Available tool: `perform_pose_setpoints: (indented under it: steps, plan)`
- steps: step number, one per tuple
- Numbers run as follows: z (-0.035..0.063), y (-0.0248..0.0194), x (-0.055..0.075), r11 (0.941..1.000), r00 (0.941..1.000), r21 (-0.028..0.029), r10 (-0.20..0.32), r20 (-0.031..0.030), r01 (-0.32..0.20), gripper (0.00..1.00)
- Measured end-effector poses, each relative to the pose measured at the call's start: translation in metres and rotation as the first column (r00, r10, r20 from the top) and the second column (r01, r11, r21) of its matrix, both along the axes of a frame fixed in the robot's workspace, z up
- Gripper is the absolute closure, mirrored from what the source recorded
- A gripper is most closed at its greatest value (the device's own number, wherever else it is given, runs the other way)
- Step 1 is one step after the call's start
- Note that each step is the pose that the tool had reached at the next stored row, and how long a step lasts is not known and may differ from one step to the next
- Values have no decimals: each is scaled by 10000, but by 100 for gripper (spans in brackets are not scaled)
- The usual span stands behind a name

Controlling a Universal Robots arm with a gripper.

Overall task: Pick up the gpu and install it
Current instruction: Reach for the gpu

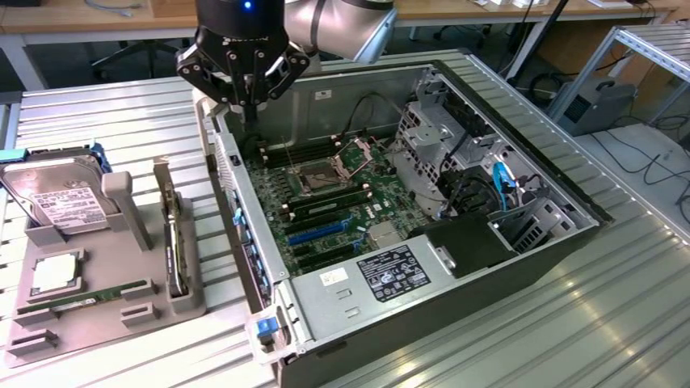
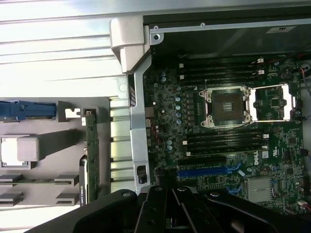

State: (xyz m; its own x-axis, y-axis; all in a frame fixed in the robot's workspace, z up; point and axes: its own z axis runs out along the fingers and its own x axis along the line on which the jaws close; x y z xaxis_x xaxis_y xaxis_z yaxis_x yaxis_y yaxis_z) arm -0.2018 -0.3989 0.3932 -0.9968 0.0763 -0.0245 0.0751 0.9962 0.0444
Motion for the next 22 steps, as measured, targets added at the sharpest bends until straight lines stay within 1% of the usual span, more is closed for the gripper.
perform_pose_setpoints:
  steps: [22]
  plan:
    - [0, 0, -110, 10000, 10000, 0, 0, 0, 0, 89]
